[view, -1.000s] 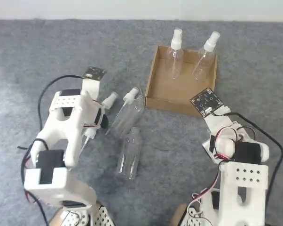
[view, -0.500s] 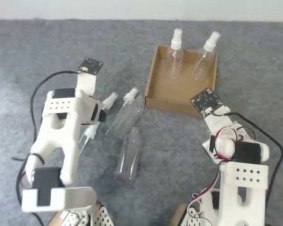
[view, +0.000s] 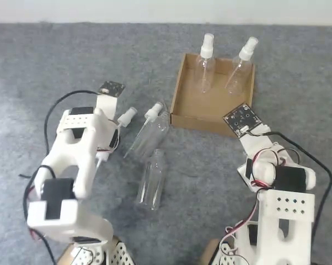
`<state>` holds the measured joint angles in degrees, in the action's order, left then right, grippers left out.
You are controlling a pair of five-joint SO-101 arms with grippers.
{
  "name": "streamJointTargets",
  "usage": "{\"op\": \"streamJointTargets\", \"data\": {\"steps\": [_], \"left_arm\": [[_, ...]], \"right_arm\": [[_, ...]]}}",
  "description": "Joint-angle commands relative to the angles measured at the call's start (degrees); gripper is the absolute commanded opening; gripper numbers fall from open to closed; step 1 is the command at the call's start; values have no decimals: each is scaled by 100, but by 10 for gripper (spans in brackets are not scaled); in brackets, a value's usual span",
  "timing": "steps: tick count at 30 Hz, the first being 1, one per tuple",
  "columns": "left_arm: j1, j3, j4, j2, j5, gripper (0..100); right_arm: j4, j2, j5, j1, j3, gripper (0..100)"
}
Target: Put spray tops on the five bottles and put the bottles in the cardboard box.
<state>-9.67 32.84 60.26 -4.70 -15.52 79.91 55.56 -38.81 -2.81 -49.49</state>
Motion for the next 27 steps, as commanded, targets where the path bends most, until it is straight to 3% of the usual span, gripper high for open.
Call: {"op": "streamJointTargets", "data": {"steps": [1, 8, 12, 18, 24, 27], "left_arm": [[35, -66, 343, 976, -44, 38], [-9, -84, 492, 1749, 18, 39], [35, -426, 536, 2426, 598, 37], [308, -1130, 1002, 4264, 1486, 37], [378, -1305, 782, 5943, 2295, 37], [369, -1552, 404, 6505, 2514, 36]], "right_arm": [[57, 145, 26, 57, 18, 9], [57, 145, 26, 57, 18, 9], [-4, 145, 53, 242, 26, 9], [-233, 154, 193, 1473, 475, 7], [-1851, 145, 1978, 2853, 1037, 6], [-2633, 75, 2338, 3679, 1002, 6]]}}
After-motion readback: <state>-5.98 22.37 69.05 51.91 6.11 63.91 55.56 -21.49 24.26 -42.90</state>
